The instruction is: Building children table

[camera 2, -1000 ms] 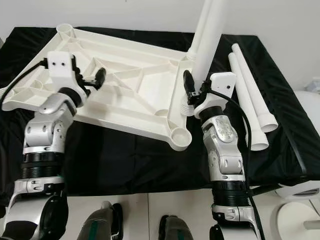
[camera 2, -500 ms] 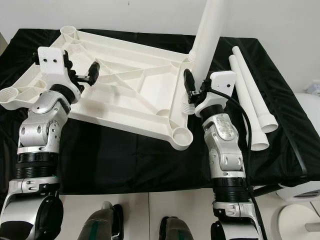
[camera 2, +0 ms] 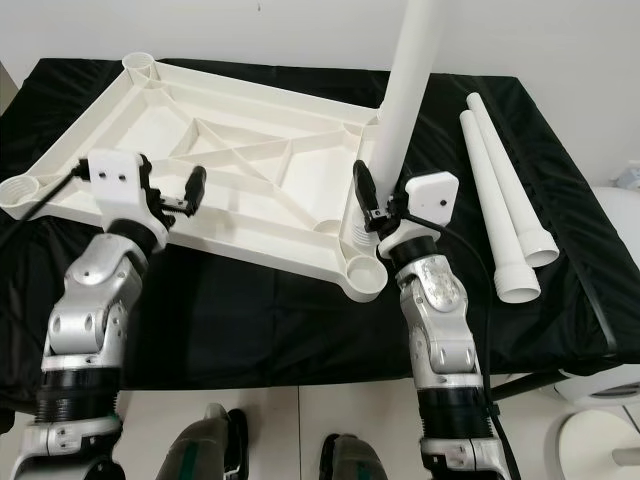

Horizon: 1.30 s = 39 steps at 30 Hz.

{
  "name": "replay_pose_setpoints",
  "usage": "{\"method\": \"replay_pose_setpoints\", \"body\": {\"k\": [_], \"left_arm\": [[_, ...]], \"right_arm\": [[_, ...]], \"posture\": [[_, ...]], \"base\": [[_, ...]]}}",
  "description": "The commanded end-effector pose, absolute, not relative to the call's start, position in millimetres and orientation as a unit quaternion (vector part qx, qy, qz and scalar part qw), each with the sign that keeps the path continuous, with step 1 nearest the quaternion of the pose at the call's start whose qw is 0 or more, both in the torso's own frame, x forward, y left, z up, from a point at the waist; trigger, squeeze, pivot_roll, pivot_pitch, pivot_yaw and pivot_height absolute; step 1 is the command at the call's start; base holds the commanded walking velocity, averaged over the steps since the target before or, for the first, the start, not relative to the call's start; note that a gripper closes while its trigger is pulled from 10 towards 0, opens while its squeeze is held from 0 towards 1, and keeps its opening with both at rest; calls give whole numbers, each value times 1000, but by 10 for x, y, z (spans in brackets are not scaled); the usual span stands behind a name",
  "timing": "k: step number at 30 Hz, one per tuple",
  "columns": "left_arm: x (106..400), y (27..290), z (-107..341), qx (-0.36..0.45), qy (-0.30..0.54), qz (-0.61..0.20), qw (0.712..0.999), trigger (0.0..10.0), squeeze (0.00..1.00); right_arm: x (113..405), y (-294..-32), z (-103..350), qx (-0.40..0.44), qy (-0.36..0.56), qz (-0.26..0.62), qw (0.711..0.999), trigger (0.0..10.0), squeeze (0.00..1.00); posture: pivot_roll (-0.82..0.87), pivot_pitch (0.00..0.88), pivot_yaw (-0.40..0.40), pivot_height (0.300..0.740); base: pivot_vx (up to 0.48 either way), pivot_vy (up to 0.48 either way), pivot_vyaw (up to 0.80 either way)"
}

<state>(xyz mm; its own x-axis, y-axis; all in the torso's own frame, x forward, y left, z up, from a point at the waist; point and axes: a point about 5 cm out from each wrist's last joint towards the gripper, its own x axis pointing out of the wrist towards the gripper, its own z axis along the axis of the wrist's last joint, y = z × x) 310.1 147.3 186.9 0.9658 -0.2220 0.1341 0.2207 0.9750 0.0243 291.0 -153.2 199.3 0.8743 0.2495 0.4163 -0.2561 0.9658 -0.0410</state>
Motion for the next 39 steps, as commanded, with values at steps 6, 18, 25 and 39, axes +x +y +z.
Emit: {"method": "replay_pose_setpoints", "body": {"k": [6,18,25,39], "left_arm": [[3008,1564,1889,27,-86,-82,993,10000,0],[2865,1550,1801,20,-93,-75,993,10000,0],[2761,1508,1651,7,-72,-82,994,10000,0],[2724,1541,1485,21,-72,-60,995,10000,0]], "right_arm": [[2806,-1535,2043,2,-242,118,963,10000,0],[2732,-1481,2010,19,-239,106,965,10000,0],[2715,-1442,1929,28,-226,104,968,10000,0],[2701,-1499,1683,20,-194,90,977,10000,0]], "posture": [[21,50,22,740],[28,30,3,740],[31,22,7,740],[31,0,0,740]], "base": [[0,0,0],[0,0,0],[0,0,0],[0,0,0]]}}
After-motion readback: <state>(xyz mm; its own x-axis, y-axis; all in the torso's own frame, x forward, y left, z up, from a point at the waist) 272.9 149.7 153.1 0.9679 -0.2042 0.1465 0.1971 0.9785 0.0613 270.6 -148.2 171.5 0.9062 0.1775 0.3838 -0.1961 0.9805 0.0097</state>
